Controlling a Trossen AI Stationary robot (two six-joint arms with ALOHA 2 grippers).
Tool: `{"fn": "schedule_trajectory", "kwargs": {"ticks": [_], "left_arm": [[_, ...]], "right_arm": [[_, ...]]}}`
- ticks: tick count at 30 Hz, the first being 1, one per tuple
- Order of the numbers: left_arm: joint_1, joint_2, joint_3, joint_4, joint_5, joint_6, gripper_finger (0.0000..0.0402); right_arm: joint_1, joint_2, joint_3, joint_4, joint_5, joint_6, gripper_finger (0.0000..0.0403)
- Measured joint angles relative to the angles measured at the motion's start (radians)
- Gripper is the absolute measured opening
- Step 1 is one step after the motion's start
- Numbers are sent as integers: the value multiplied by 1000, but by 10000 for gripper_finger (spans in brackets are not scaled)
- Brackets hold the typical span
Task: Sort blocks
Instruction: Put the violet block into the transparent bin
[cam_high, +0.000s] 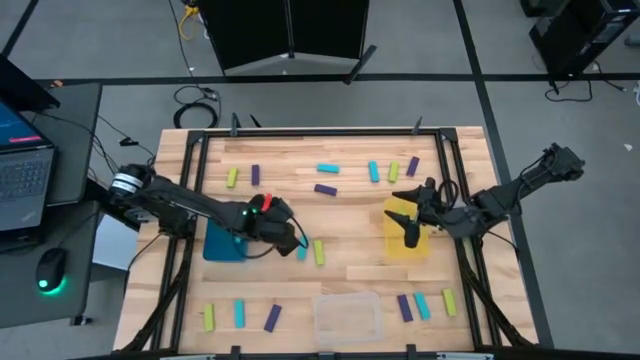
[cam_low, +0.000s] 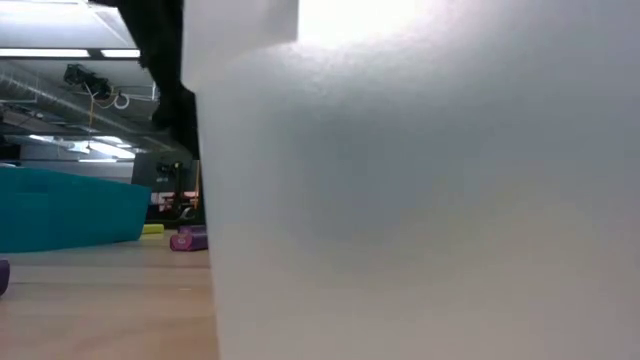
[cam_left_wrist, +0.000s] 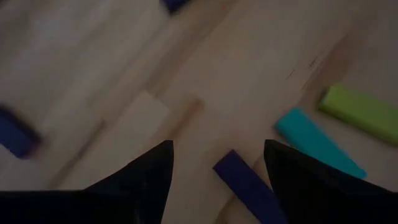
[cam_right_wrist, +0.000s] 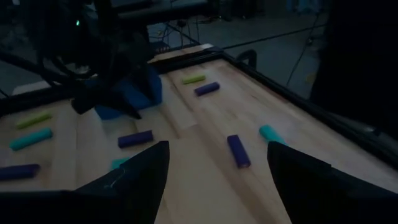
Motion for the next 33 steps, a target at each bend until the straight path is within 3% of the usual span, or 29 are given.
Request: {"fn": "schedule_trajectory", "kwargs": {"ticks": [8, 12, 17, 26, 29, 33], "left_arm": [[6, 113, -17, 67, 120, -213, 257], [11, 171, -17, 145, 155, -226, 259], [18, 198, -16, 123, 170, -277, 267], [17, 198, -17, 118, 174, -266, 268], [19, 198, -18, 99, 178, -265, 248], [24, 207, -16, 77, 190, -264, 188]], "right_arm": [[-60, 0, 0, 8, -4, -93, 286], [-91, 0, 0, 8, -44, -124, 288], [-112, 0, 0, 7, -108, -130, 286], [-115, 0, 0, 10, -114, -180, 288], [-123, 0, 0, 10, -114, -182, 287], [-127, 0, 0, 12, -114, -180, 286]]}}
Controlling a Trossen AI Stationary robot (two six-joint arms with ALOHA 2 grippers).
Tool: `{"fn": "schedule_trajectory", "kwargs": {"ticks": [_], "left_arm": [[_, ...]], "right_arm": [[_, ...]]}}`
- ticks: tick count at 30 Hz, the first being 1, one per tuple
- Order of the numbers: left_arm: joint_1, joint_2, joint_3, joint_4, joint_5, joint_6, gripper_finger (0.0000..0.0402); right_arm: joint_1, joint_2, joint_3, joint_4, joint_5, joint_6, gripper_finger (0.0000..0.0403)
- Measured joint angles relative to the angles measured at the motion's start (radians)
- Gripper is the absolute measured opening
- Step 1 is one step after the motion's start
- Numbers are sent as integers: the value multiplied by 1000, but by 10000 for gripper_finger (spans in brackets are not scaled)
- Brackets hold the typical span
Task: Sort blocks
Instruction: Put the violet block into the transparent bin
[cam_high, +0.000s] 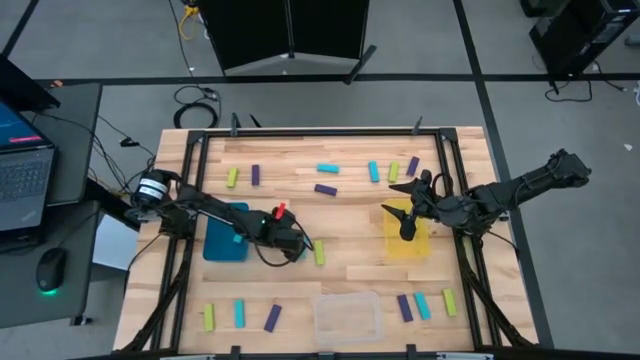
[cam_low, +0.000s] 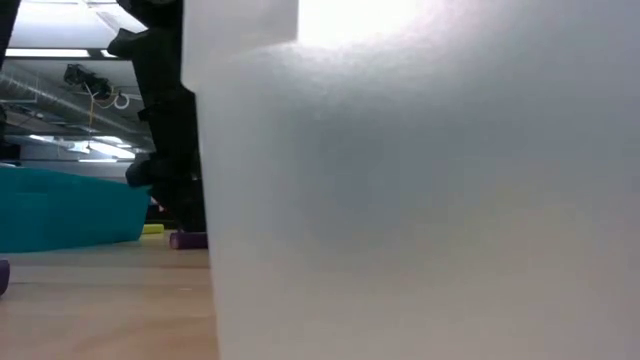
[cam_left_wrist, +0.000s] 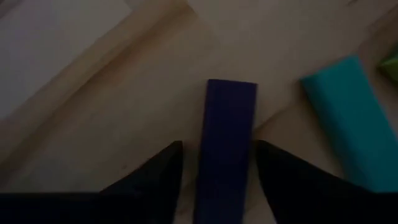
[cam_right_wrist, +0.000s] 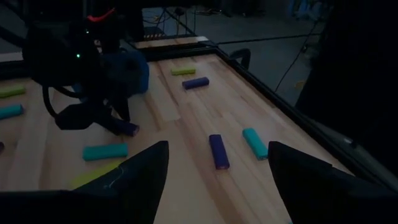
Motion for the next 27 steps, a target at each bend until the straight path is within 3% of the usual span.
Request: {"fn": "schedule_trajectory", "kwargs": {"ticks": [5, 11, 19, 23, 27], "left_arm": [[10, 33, 5, -17, 21, 55, 101], [5, 0, 26, -25, -23, 188, 102], [-39, -134, 113, 40, -162, 422, 102], [-84, -160, 161, 275, -73, 674, 102], [-112, -93, 221, 371, 82, 768, 102]], "right_arm": [[0, 0, 0, 12, -2, 6, 287], [0, 0, 0, 17, -2, 5, 284], [0, 0, 0, 121, 6, -77, 280], [0, 0, 0, 198, 6, -148, 279], [0, 0, 0, 255, 1, -192, 274]]}}
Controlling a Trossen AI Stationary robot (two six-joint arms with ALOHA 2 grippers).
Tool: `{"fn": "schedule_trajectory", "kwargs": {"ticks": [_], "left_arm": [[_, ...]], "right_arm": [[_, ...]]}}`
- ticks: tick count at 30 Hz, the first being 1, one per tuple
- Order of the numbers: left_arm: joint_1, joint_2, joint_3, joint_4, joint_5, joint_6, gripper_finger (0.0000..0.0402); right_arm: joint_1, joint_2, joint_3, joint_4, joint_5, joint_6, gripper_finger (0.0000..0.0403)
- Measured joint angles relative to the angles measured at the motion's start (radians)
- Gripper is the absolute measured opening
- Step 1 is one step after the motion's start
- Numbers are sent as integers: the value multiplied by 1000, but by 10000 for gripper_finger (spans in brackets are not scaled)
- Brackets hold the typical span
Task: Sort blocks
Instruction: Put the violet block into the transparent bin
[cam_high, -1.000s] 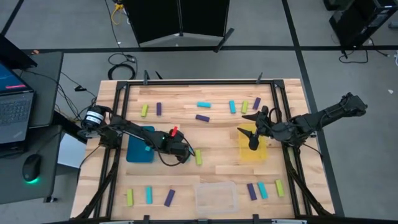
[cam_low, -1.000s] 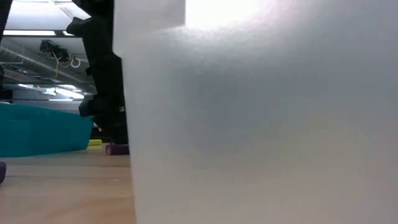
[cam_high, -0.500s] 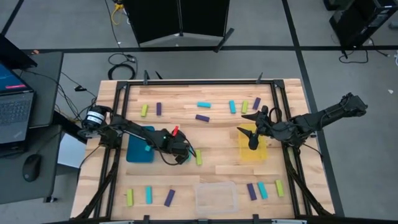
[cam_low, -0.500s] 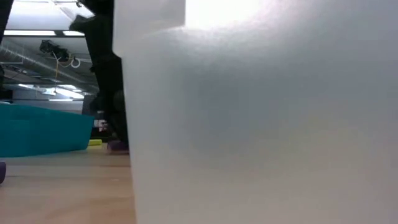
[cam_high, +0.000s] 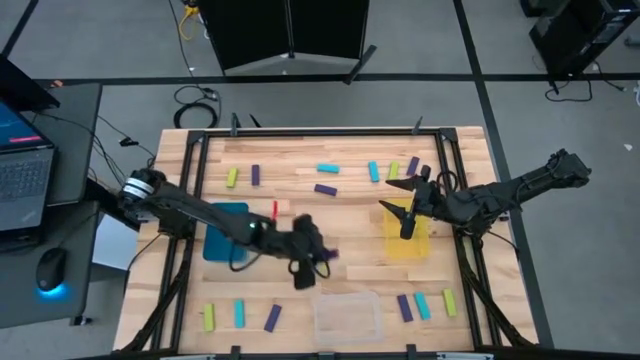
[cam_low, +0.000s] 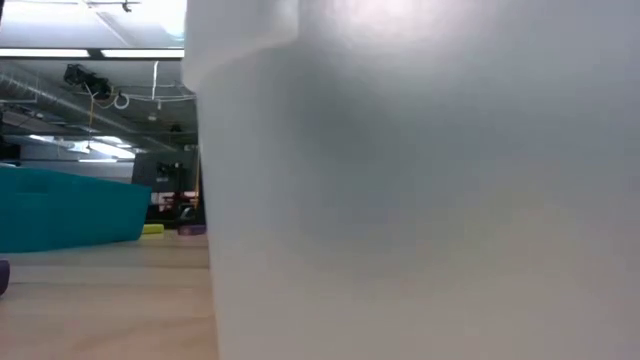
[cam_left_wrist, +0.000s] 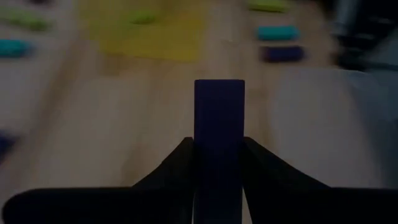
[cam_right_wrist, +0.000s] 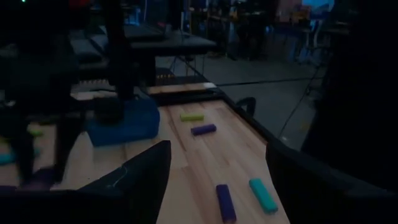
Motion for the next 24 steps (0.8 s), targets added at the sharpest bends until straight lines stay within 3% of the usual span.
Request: {"fn": "schedule_trajectory", "kwargs": {"ticks": [7, 13, 19, 21, 24], "left_arm": [[-102, 225, 189, -8, 124, 45, 102], [-166, 366, 381, -73, 127, 25, 102], [-193, 408, 444, -125, 89, -44, 102], [-193, 408, 444, -139, 76, -73, 127], [-190, 408, 443, -141, 66, -101, 203]], "right_arm": [[13, 0, 0, 23, -101, 16, 268], [52, 0, 0, 23, -115, 18, 267], [92, 0, 0, 25, -127, 34, 267], [109, 0, 0, 25, -129, 39, 267], [136, 2, 0, 18, -136, 43, 269]]}}
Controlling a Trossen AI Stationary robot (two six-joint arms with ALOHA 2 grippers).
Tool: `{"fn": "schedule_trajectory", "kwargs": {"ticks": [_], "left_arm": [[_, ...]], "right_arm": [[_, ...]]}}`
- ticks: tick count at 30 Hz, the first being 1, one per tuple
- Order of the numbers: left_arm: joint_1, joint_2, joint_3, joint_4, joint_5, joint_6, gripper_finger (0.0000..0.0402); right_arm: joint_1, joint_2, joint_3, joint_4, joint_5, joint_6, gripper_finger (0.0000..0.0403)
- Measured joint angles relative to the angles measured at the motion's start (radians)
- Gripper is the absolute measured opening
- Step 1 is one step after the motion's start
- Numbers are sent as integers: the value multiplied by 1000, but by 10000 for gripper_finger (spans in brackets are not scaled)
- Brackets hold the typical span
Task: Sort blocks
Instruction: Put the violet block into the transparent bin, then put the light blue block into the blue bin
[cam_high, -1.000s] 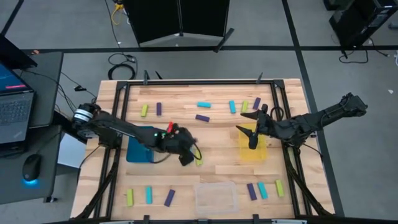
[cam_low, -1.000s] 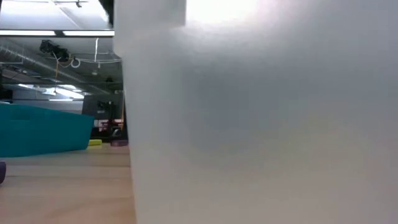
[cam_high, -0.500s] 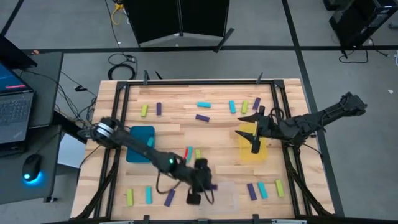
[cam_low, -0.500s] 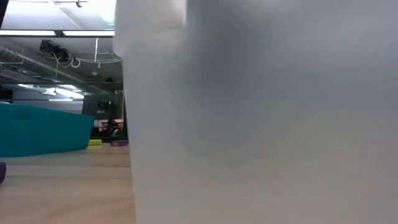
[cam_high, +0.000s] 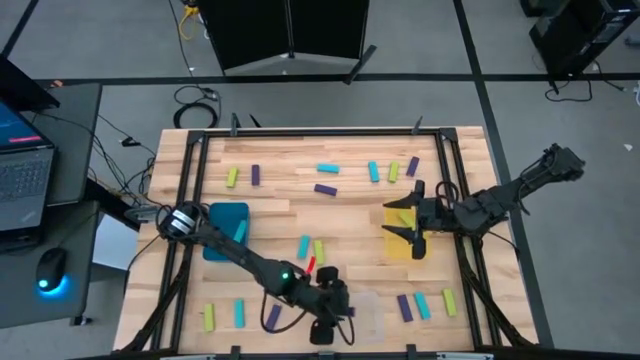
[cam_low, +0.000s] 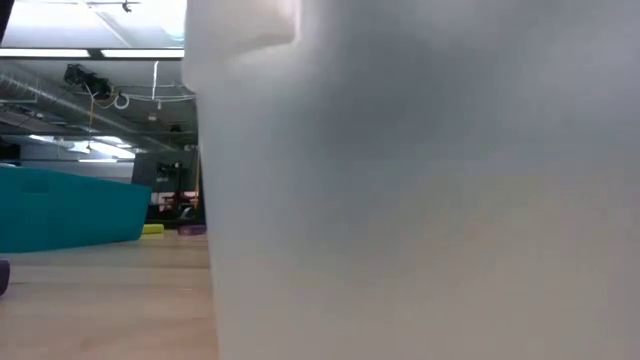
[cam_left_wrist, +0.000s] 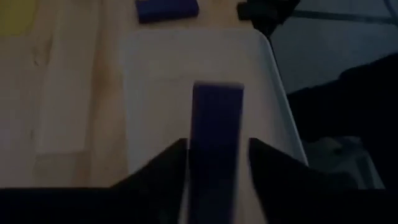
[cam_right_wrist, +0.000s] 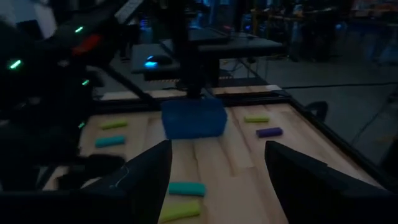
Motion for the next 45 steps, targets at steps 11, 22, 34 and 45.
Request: {"fn": "schedule_trajectory", "kwargs": {"ticks": [11, 22, 34, 45], "left_arm": [[-15, -62, -2, -61, -161, 11, 331], [-72, -288, -99, -61, -463, 91, 310], [-71, -722, -697, 382, -626, 42, 307], [-71, -973, -986, 564, -704, 39, 307]], "right_arm": [[29, 1, 0, -42, 15, 30, 269], [-439, 129, 30, -318, -78, 264, 268], [-914, 531, 222, -489, -375, 254, 268], [-1025, 859, 423, -618, -426, 245, 282]]}}
